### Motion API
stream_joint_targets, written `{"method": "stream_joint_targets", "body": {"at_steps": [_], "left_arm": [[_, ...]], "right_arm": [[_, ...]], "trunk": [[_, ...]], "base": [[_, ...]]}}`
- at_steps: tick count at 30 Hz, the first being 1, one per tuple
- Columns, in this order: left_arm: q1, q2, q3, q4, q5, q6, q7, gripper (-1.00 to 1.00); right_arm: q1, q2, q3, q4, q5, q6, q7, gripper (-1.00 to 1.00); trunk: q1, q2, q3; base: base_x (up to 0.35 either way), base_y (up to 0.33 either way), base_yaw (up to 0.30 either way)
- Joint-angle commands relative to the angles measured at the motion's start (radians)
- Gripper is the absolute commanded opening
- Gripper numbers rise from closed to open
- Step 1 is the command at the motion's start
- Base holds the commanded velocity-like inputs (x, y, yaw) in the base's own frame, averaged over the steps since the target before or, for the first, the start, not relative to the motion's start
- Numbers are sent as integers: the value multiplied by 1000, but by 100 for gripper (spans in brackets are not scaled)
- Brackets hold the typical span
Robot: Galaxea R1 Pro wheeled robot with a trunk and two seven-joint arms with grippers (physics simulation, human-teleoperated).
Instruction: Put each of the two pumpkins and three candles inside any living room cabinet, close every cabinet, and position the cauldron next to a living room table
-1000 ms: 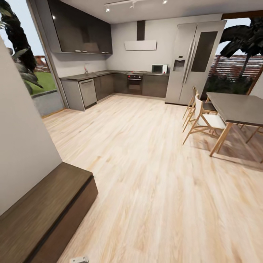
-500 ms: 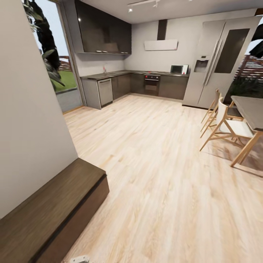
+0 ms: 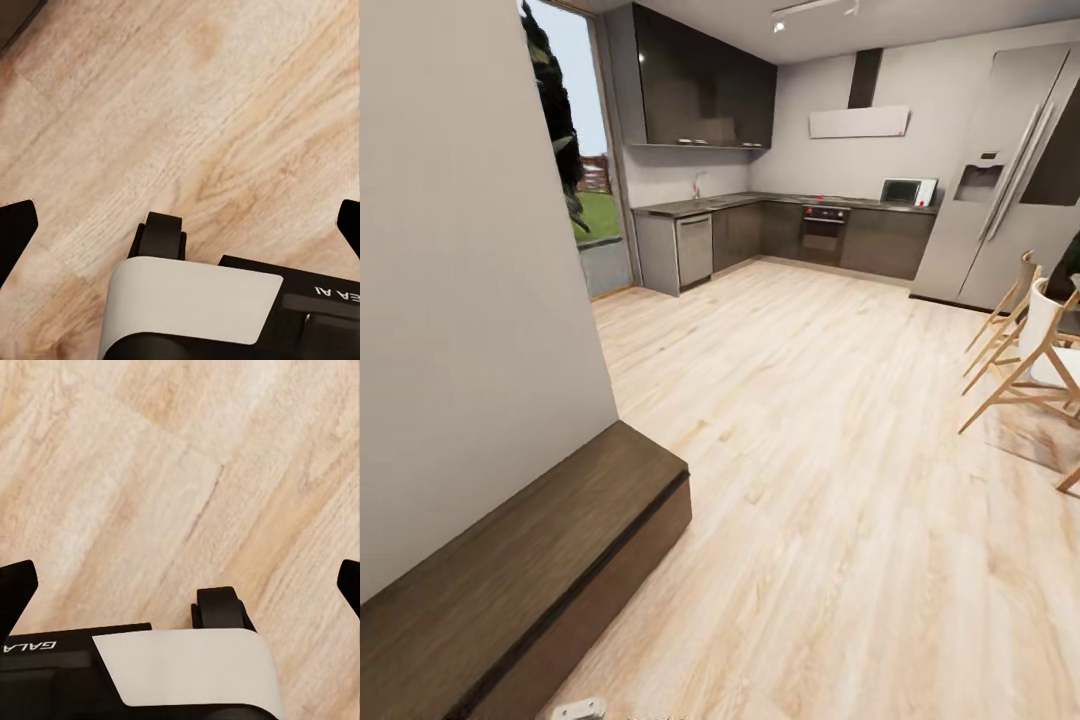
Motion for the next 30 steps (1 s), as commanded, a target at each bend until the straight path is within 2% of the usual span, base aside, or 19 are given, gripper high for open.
{"method": "stream_joint_targets", "body": {"at_steps": [1, 15, 30], "left_arm": [[0, 0, 0, 0, 0, 0, 0, 100], [0, -1, 0, -3, -1, -1, 0, 100], [0, -2, 0, -3, 0, -1, 0, 100]], "right_arm": [[0, 0, 0, 0, 0, 0, 0, 100], [0, 1, 0, 0, 1, -1, 0, 100], [0, 0, 0, 0, 1, 0, 0, 100]], "trunk": [[0, 0, 0], [0, 0, 0], [0, 0, 0]], "base": [[0, 0, 285], [40, -69, 285], [2, -3, 285]]}}
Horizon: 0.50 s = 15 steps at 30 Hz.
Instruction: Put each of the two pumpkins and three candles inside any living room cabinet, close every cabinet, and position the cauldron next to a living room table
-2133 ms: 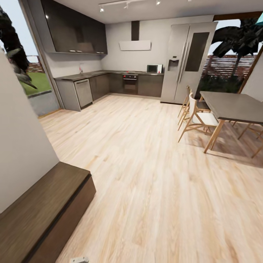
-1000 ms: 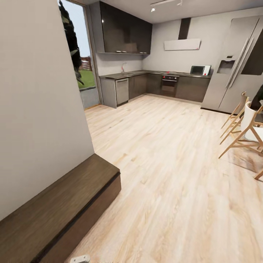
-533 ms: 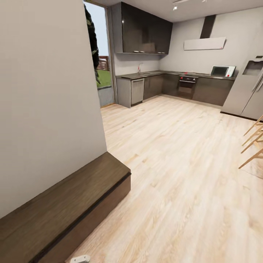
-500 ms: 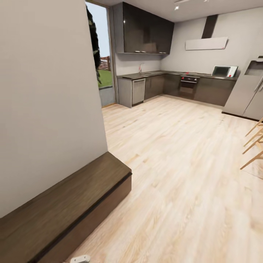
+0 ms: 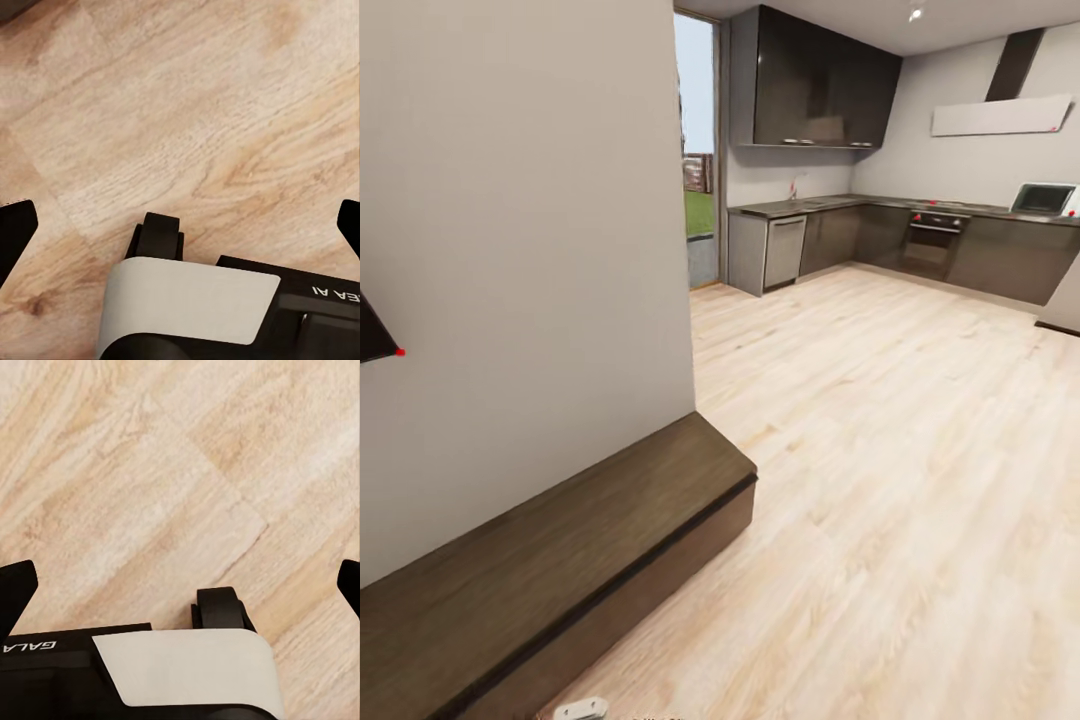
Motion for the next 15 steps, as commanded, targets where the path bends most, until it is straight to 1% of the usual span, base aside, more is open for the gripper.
{"method": "stream_joint_targets", "body": {"at_steps": [1, 11, 15], "left_arm": [[0, 0, 0, 0, 0, 0, 0, 100], [0, 1, 0, 0, 0, 0, 0, 100], [0, 2, 0, 0, -1, 0, 0, 100]], "right_arm": [[0, 0, 0, 0, 0, 0, 0, 100], [0, 0, 0, 0, 0, 0, 0, 100], [0, 0, 0, 0, 0, 1, 0, 100]], "trunk": [[0, 0, 0], [0, 0, 0], [0, 0, 0]], "base": [[0, 0, 285], [0, 0, 285], [0, -45, 285]]}}
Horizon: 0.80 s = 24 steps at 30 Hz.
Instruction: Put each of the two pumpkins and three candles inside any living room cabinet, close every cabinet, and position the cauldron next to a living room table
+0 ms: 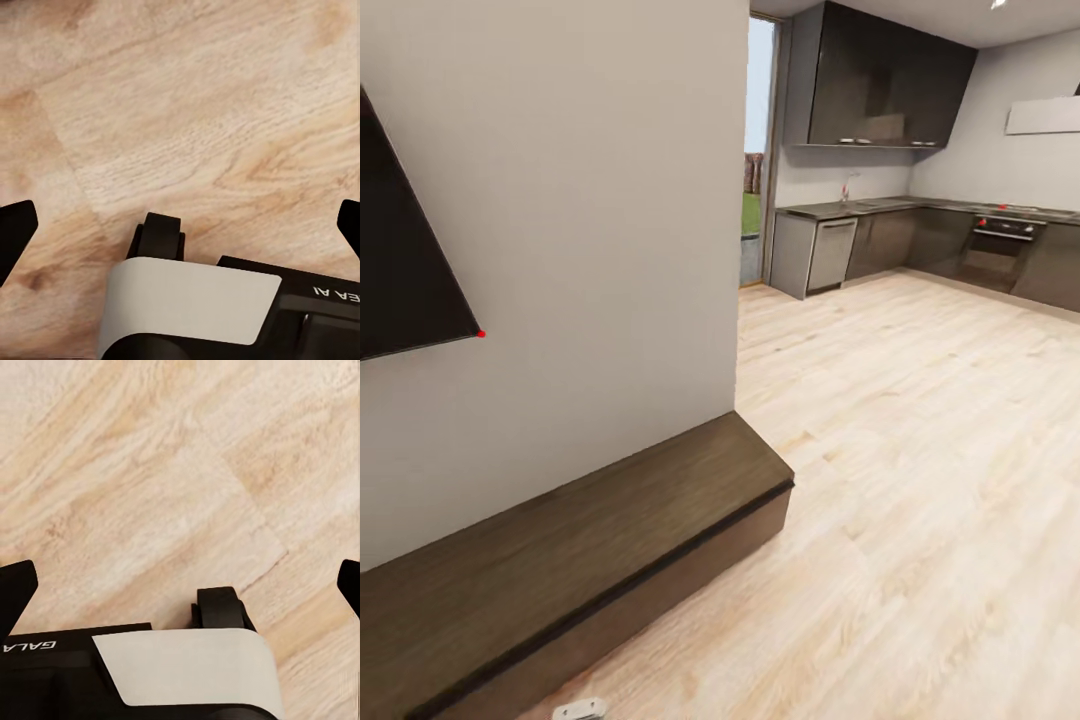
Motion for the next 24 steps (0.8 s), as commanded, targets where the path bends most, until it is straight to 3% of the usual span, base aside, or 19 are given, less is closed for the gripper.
{"method": "stream_joint_targets", "body": {"at_steps": [1, 6, 24], "left_arm": [[0, 0, 0, 0, 0, 0, 0, 100], [0, 0, 0, 0, 0, 0, 0, 100], [0, 1, 2, 2, 1, 0, 0, 100]], "right_arm": [[0, 0, 0, 0, 0, 0, 0, 100], [0, 0, 0, 0, 0, 0, 0, 100], [0, 0, 0, 0, 0, 0, 0, 100]], "trunk": [[0, 0, 0], [0, 0, 0], [0, 0, 0]], "base": [[0, -104, 285], [38, -143, 285], [196, -210, 285]]}}
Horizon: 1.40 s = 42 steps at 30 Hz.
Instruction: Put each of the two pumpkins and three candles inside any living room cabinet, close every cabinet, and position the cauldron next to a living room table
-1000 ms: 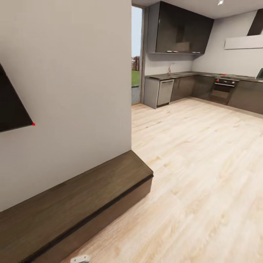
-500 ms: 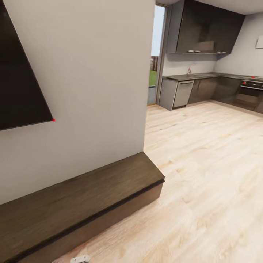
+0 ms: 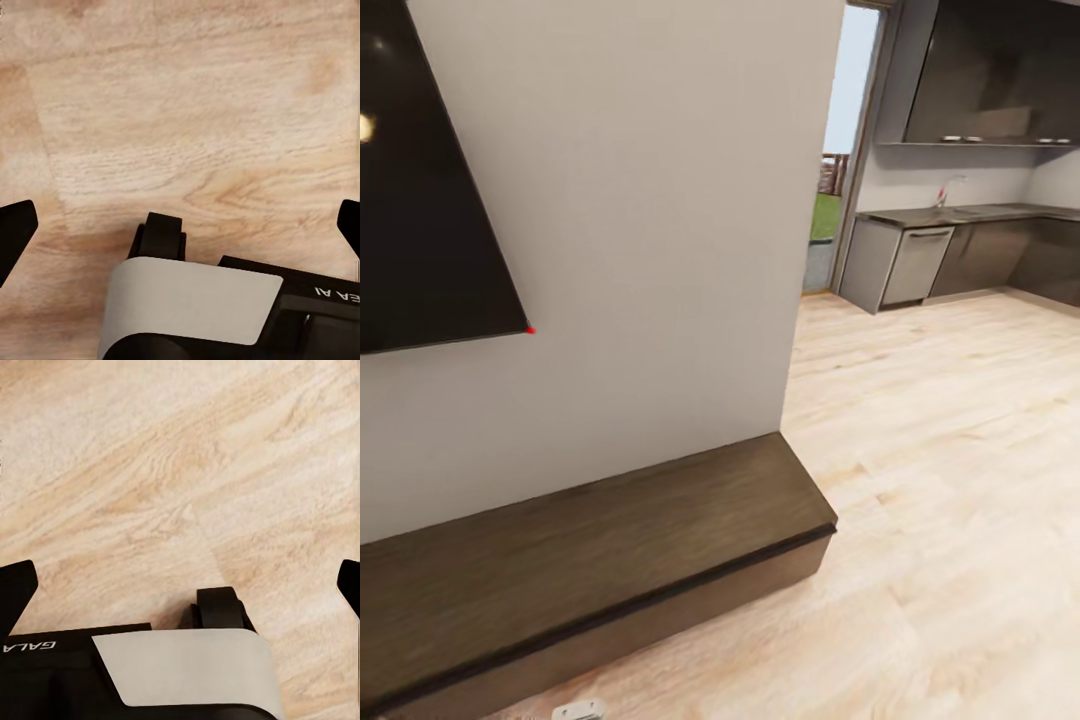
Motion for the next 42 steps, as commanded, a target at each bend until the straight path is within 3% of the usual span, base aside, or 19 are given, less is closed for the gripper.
{"method": "stream_joint_targets", "body": {"at_steps": [1, 24, 42], "left_arm": [[0, 0, 0, 0, 0, 0, 0, 100], [0, 0, 0, 0, 0, 0, 0, 100], [0, 0, 0, -1, 0, 0, 0, 100]], "right_arm": [[0, 0, 0, 0, 0, 0, 0, 100], [0, 0, 0, 0, 0, 0, 0, 100], [0, -2, -1, 0, 0, -2, 4, 100]], "trunk": [[0, 0, 0], [0, 0, 0], [0, 0, 0]], "base": [[46, -109, 285], [16, -86, 285], [289, -10, 233]]}}
